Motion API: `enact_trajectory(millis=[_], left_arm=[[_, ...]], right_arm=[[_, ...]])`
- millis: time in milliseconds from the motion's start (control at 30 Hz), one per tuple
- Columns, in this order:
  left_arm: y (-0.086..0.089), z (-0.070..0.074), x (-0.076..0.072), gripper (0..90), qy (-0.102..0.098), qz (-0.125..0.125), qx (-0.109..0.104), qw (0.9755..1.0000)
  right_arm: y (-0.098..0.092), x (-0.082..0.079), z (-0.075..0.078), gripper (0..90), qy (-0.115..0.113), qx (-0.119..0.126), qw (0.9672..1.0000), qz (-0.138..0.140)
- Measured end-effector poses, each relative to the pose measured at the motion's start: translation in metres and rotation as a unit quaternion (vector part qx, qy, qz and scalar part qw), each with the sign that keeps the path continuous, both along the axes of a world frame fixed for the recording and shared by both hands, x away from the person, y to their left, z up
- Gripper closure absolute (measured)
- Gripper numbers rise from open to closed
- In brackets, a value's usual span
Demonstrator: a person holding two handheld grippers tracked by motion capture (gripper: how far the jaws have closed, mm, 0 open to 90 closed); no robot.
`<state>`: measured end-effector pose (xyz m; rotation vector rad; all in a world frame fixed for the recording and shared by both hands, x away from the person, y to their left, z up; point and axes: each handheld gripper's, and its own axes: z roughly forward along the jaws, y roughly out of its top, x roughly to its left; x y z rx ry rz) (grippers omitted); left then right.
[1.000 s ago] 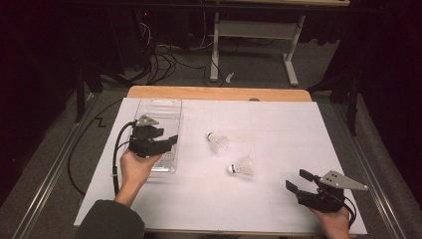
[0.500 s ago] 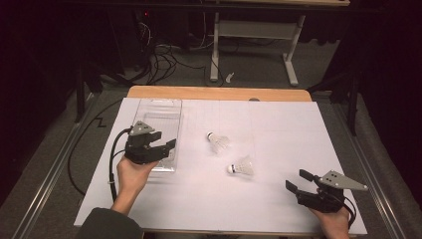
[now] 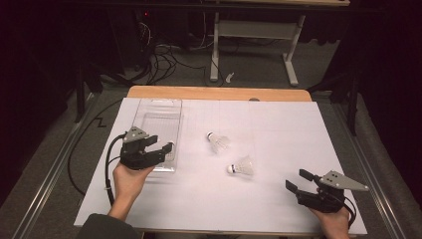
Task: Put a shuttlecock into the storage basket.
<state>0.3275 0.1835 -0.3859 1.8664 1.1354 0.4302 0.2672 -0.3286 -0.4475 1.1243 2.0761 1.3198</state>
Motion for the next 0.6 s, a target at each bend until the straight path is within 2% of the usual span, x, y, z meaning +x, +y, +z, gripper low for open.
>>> enact_trajectory(millis=[600], left_arm=[[0.004,-0.009,-0.014,37.4,-0.02,-0.003,-0.004,0.9998]], right_arm=[[0.0,0.001,0.0,31.8,0.002,0.0,1.0,-0.003]])
